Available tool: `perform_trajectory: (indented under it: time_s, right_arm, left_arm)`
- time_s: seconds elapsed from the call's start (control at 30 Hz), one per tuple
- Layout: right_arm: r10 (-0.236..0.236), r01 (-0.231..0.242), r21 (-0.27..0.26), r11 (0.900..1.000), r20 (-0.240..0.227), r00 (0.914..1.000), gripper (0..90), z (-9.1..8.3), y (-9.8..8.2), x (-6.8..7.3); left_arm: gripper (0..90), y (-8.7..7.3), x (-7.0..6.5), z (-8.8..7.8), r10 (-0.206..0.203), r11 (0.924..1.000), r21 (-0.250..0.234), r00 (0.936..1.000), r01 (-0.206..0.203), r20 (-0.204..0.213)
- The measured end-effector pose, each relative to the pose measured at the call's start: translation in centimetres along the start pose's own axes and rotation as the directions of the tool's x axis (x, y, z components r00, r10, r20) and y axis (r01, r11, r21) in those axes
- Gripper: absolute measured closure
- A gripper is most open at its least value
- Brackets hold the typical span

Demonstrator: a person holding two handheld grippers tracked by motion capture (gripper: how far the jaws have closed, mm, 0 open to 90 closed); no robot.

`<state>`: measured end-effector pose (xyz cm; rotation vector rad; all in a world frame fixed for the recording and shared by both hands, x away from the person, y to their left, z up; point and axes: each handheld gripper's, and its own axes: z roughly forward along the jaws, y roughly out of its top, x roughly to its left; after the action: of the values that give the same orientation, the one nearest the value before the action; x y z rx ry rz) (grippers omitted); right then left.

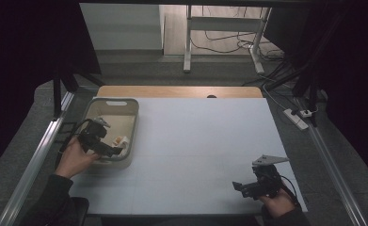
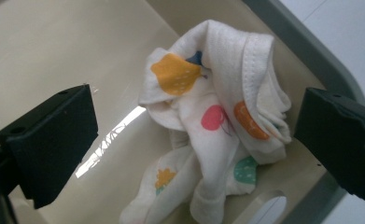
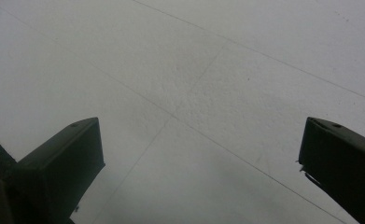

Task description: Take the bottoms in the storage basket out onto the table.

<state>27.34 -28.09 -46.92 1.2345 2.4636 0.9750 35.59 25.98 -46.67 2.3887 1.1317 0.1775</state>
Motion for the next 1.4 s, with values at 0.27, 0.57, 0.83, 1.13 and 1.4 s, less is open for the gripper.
perform_trajectory:
  time_s: [0.27, 0.57, 0.83, 1.13, 1.4]
  right_arm:
    - [-0.005, 0.005, 0.003, 1.000, 0.001, 1.0000, 0.0, 0.0, 0.0, 0.0]
    - [0.000, 0.000, 0.000, 1.000, -0.001, 1.0000, 0.0, 0.0, 0.0, 0.0]
    - [0.000, 0.000, -0.001, 1.000, 0.000, 1.0000, 0.0, 0.0, 0.0, 0.0]
    - [-0.004, 0.004, -0.001, 1.000, 0.001, 1.0000, 0.0, 0.0, 0.0, 0.0]
    - [-0.005, 0.005, 0.000, 1.000, 0.001, 1.0000, 0.0, 0.0, 0.0, 0.0]
  left_arm:
    - [0.0, 1.4, 0.0, 1.4, 0.056, 0.9958, 0.073, 0.9984, -0.056, 0.005]
    - [0.0, 3.0, 0.3, 2.4, 0.127, 0.9852, 0.115, 0.9919, -0.127, 0.006]
    - [0.0, 3.3, 1.3, 4.0, 0.112, 0.9732, 0.194, 0.9912, -0.124, 0.071]
    - [18.6, 3.1, 1.7, 6.0, 0.120, 0.9458, 0.298, 0.9915, -0.130, 0.051]
    - [51.0, 3.0, 2.3, 5.1, 0.082, 0.9575, 0.275, 0.9961, -0.088, 0.034]
